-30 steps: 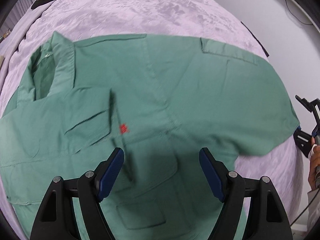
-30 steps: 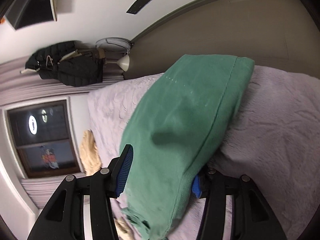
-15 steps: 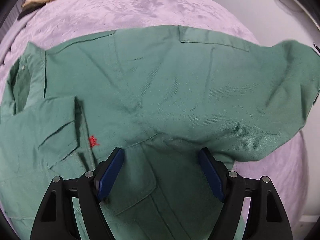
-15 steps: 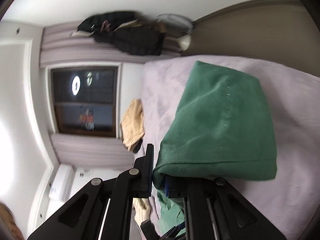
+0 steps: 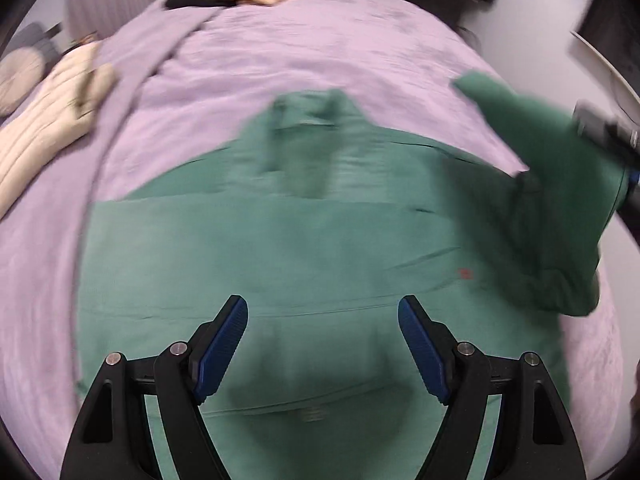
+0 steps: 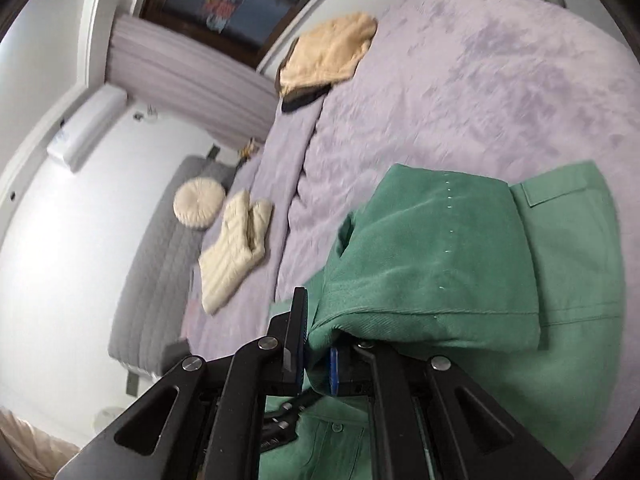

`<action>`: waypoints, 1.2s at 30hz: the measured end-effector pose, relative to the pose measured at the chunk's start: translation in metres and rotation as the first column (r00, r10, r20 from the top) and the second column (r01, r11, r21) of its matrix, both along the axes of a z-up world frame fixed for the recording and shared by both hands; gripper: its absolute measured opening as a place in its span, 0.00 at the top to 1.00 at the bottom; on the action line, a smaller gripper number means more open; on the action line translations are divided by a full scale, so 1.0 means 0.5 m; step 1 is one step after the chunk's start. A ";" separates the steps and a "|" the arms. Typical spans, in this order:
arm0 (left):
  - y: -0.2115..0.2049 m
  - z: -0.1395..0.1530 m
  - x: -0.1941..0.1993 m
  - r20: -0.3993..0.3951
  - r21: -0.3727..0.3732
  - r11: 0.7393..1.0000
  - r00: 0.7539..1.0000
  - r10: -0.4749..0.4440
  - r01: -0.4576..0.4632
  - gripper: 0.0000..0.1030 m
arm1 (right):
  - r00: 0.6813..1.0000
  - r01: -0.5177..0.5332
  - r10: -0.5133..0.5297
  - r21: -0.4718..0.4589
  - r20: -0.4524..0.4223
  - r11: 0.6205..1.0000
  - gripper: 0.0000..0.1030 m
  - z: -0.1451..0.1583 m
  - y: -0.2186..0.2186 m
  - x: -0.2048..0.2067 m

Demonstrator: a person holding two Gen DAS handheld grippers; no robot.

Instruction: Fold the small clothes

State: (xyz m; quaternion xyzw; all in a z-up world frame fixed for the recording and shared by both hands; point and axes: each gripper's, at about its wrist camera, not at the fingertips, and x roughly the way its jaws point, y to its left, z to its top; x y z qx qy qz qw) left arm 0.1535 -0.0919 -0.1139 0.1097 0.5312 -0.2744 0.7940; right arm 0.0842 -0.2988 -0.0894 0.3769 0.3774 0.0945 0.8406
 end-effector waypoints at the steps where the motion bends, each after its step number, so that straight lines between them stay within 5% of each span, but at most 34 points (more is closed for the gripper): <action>1: 0.046 -0.003 0.016 0.004 0.013 0.999 1.000 0.030 -0.030 0.24 | 0.999 -0.031 0.030 -0.018 -0.042 0.999 0.91 -0.032 0.044 0.015; 7: 0.237 -0.047 0.065 -0.034 0.084 0.982 0.985 0.172 -0.168 0.24 | 0.947 -0.050 0.024 -0.071 -0.320 0.996 0.85 -0.220 0.150 0.054; 8: 0.262 -0.052 0.068 -0.042 0.089 0.979 0.981 0.189 -0.185 0.24 | 0.944 -0.016 -0.001 -0.047 -0.331 0.999 0.78 -0.231 0.144 0.045; 10: 0.302 -0.060 0.067 -0.057 0.089 0.974 0.976 0.212 -0.207 0.24 | 0.949 0.076 -0.073 -0.002 -0.307 0.997 0.37 -0.222 0.120 0.018; 11: 0.323 -0.067 0.070 -0.065 0.088 0.972 0.973 0.223 -0.217 0.24 | 0.949 0.126 -0.122 -0.007 -0.291 0.992 0.34 -0.202 0.105 0.013; 14: 0.363 -0.078 0.075 -0.085 0.084 0.967 0.965 0.247 -0.240 0.24 | 0.925 0.262 -0.267 -0.055 -0.272 0.963 0.43 -0.173 0.066 0.002; 16: 0.382 -0.080 0.078 -0.096 0.077 0.965 0.961 0.259 -0.252 0.24 | 0.927 0.261 -0.276 -0.091 -0.255 0.961 0.93 -0.150 0.072 0.019; 21: 0.425 -0.071 0.097 -0.107 0.048 0.959 0.953 0.282 -0.278 0.24 | 0.985 -0.033 -0.034 -0.382 -0.168 0.924 0.93 -0.062 0.252 0.106; 26: 0.466 -0.072 0.127 -0.117 0.042 0.947 0.940 0.322 -0.319 0.24 | 0.936 -0.329 0.178 -0.568 -0.304 0.755 0.88 -0.123 0.438 0.103; 28: 0.475 -0.076 0.135 -0.125 0.040 0.943 0.935 0.333 -0.330 0.24 | 0.906 -0.402 0.209 -0.592 -0.369 0.699 0.75 -0.153 0.474 0.083; 31: 0.478 -0.081 0.139 -0.130 0.045 0.942 0.933 0.336 -0.333 0.24 | 0.885 -0.451 0.262 -0.571 -0.385 0.686 0.44 -0.166 0.497 0.048; 33: 0.471 -0.082 0.138 -0.138 0.040 0.945 0.935 0.328 -0.325 0.24 | 0.886 -0.452 0.269 -0.569 -0.378 0.688 0.44 -0.159 0.492 0.031; 36: 0.445 -0.077 0.130 -0.152 0.013 0.956 0.945 0.291 -0.293 0.24 | 0.905 -0.389 0.219 -0.498 -0.366 0.775 0.44 -0.140 0.436 -0.017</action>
